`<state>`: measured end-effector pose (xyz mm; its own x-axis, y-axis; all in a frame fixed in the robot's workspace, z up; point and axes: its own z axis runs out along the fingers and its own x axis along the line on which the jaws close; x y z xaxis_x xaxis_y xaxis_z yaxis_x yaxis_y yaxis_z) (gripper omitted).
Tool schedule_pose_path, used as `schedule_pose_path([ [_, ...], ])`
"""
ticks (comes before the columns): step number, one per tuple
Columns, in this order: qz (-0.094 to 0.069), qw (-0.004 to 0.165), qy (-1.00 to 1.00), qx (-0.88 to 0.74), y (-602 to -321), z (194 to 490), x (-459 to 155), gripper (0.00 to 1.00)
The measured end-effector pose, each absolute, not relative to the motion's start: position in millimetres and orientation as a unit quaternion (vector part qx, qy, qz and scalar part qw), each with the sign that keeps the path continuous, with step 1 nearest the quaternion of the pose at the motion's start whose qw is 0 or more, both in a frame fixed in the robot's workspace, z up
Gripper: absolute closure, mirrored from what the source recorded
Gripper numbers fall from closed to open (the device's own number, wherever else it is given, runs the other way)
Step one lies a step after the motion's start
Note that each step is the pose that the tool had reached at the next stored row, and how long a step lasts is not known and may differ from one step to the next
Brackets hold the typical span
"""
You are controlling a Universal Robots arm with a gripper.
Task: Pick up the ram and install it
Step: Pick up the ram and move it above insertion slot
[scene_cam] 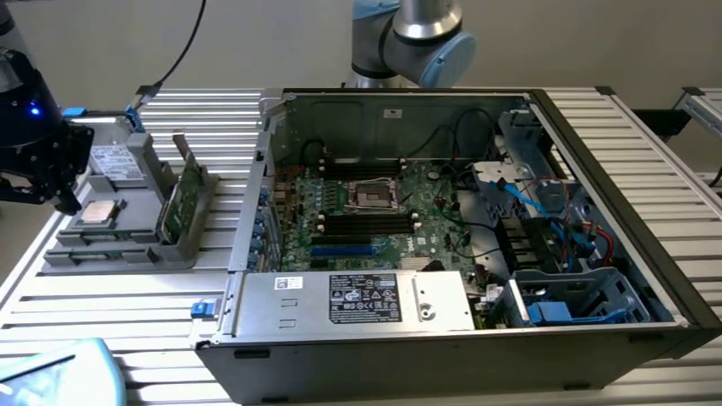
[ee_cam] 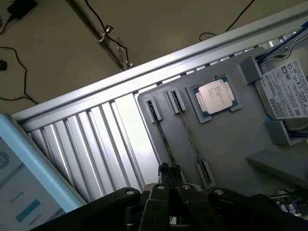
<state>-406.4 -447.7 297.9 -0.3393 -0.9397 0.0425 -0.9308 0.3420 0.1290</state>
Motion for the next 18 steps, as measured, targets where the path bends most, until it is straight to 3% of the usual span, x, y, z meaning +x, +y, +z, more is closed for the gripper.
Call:
schedule_pose_path([
  [8, -0.034, 0.054, -0.774, 0.63, -447.7, 295.8, -406.4, 0.89],
  [18, -0.017, 0.041, -0.72, 0.693, -447.7, 294.9, -406.4, 0.89],
])
